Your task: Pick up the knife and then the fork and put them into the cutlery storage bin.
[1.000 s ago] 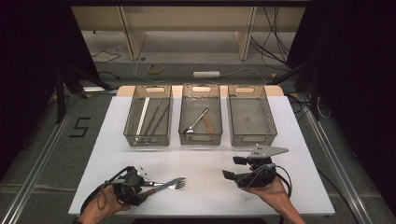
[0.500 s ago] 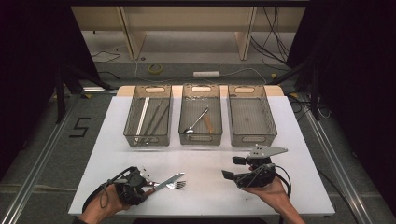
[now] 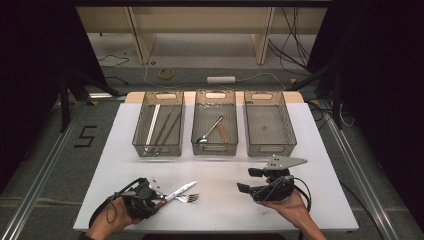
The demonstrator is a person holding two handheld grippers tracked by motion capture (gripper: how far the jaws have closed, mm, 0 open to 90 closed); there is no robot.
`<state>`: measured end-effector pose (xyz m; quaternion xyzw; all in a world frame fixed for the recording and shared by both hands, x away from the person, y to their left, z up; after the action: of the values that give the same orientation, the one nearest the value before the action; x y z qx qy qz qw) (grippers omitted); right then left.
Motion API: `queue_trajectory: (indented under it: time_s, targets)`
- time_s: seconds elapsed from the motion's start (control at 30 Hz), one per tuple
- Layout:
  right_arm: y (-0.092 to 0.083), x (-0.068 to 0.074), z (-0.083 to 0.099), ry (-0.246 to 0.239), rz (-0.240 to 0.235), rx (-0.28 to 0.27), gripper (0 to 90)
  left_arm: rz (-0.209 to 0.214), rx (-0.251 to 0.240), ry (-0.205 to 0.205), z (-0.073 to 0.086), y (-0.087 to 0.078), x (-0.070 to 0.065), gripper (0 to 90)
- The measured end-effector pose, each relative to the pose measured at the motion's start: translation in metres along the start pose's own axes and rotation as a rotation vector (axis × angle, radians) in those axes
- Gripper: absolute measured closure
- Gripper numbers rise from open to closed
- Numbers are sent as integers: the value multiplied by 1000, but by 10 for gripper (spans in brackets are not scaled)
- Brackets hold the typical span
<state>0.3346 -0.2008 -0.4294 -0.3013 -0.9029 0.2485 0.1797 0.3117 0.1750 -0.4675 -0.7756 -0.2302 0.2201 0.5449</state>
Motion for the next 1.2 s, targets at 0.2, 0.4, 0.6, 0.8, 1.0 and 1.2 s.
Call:
queue_trajectory:
  time_s: [0.2,0.4,0.6,0.8,1.0,1.2]
  targets:
    - [2,3,0,-9,-7,3,314,26,-36,-3,-5,-5,-2,757]
    - [5,14,-3,-61,-36,5,313,72,-48,29,-20,-8,-12,757]
    - [9,31,-7,-127,-68,2,311,88,-47,68,-39,-6,-19,757]
    - [15,44,-8,-208,-74,11,307,114,-44,116,-62,-5,-25,757]
    - [20,53,-9,-256,-70,29,307,130,-35,142,-78,-1,-31,757]
    - [26,60,-9,-312,-61,49,308,154,-25,156,-89,2,-33,756]
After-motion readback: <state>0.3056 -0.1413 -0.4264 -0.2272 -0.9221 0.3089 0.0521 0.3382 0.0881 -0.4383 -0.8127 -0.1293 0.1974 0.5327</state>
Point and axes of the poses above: each handheld gripper's, and its own axes: y roughly forward along the jaws, z roughly out of its underside, x roughly to its left, the point moved 1 cm from there along y, roughly forward along the jaws, and after that the axes turned 4 degrees about z, right-handed, at the moved point
